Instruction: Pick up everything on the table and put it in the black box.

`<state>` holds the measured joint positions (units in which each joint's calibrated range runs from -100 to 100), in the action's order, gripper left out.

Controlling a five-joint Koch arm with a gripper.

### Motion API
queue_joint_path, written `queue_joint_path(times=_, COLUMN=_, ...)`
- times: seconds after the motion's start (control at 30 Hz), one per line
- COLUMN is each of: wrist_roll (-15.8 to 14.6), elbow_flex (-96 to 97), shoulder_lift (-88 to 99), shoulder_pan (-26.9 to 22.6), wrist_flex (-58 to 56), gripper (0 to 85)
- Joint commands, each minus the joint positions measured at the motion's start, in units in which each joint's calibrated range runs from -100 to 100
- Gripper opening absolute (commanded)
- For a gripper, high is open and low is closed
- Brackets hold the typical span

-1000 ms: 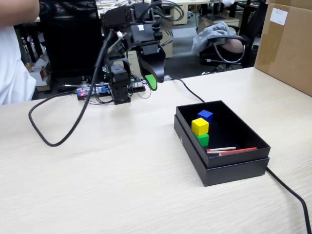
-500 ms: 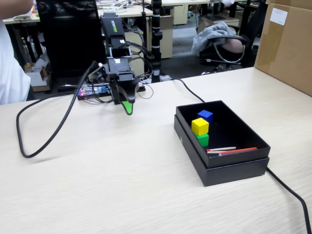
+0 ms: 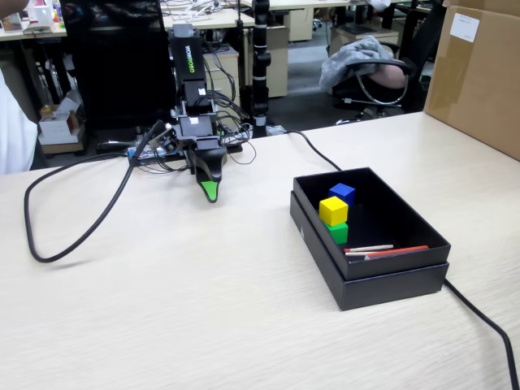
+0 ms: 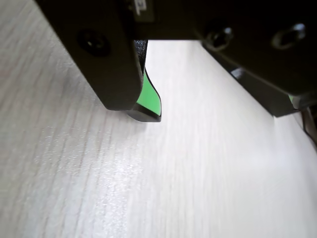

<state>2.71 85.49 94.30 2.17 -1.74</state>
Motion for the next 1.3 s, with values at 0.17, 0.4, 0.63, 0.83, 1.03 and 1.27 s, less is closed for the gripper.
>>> queue_joint_path(times=0.17, wrist_roll=1.1, elbow_flex=8.1, shoulder_lift=1.3, shoulder_pan=-0.8, wrist_flex=9.3, gripper=51.5)
queue_joint_path(times=0.4, wrist_roll=1.9, elbow_flex=10.9, shoulder_lift=-0.6, shoulder_pan=-0.1, wrist_flex=9.2, gripper=50.0)
queue_joint_path(times=0.63, wrist_roll=1.9, elbow_flex=11.3, shoulder_lift=-0.4, shoulder_pan=0.1, wrist_flex=9.1, gripper=50.0)
queue_joint_path(times=0.83, wrist_roll=1.9, elbow_flex=11.4, shoulder_lift=-0.4, shoulder_pan=0.1, wrist_flex=9.1, gripper=50.0)
queue_joint_path(times=1.03, wrist_roll=1.9, elbow_flex=11.4, shoulder_lift=-0.3, shoulder_pan=0.1, wrist_flex=9.1, gripper=50.0)
queue_joint_path(times=1.27, wrist_roll=1.9, elbow_flex=11.4, shoulder_lift=-0.3, shoulder_pan=0.1, wrist_flex=9.1, gripper=50.0)
